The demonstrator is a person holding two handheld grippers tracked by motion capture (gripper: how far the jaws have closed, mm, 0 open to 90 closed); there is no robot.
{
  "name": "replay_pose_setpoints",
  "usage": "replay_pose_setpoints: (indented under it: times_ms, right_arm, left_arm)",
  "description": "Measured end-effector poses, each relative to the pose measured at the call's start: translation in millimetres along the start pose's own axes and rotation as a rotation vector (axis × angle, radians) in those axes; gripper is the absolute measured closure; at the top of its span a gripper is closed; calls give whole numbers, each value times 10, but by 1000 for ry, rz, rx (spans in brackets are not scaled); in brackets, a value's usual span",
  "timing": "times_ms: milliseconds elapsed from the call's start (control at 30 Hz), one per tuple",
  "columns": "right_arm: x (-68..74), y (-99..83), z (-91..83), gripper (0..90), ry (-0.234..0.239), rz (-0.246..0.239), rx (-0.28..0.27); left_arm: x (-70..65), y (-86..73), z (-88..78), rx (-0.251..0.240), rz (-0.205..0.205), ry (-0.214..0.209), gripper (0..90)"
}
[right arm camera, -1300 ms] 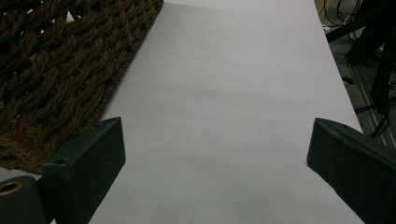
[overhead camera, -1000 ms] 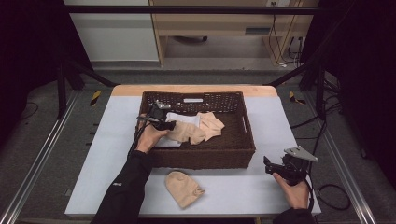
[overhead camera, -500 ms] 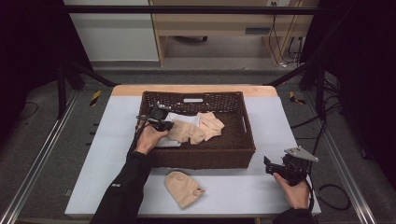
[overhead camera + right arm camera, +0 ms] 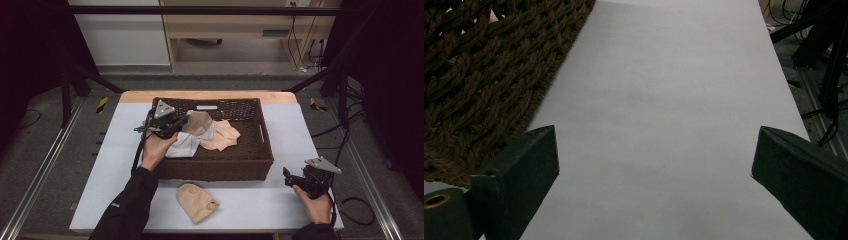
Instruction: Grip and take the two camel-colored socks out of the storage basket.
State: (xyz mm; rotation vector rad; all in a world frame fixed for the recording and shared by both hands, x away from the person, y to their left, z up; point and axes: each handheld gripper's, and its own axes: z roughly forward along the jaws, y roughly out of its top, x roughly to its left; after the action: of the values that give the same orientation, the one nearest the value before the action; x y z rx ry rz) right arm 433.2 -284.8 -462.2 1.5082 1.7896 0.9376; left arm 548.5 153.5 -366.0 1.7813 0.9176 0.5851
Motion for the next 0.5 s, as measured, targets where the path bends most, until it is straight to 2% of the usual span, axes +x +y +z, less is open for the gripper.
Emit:
replay_pose_setpoints:
  times_ms: [100, 267, 367, 400, 433, 500]
  right_arm:
    - [-9, 1, 2, 51, -3, -2, 0]
    - [-8, 0, 1, 52, -4, -2, 2]
    - [-9, 1, -1, 52, -8, -2, 3]
    - [-9, 1, -1, 52, -8, -2, 3]
    - [-8, 1, -1, 52, -11, -3, 1]
    - [-9, 3, -2, 53, -12, -4, 1]
  left_arm:
    - [-63, 73, -127, -51, -6, -25, 861]
    - [-149, 158, -285, -94, -2, -53, 860]
    - [-263, 248, -467, -141, 26, -92, 860]
    - [-263, 248, -467, -141, 26, -92, 860]
    - [-319, 289, -565, -152, 36, -106, 860]
    - [-343, 302, -607, -163, 37, -111, 860]
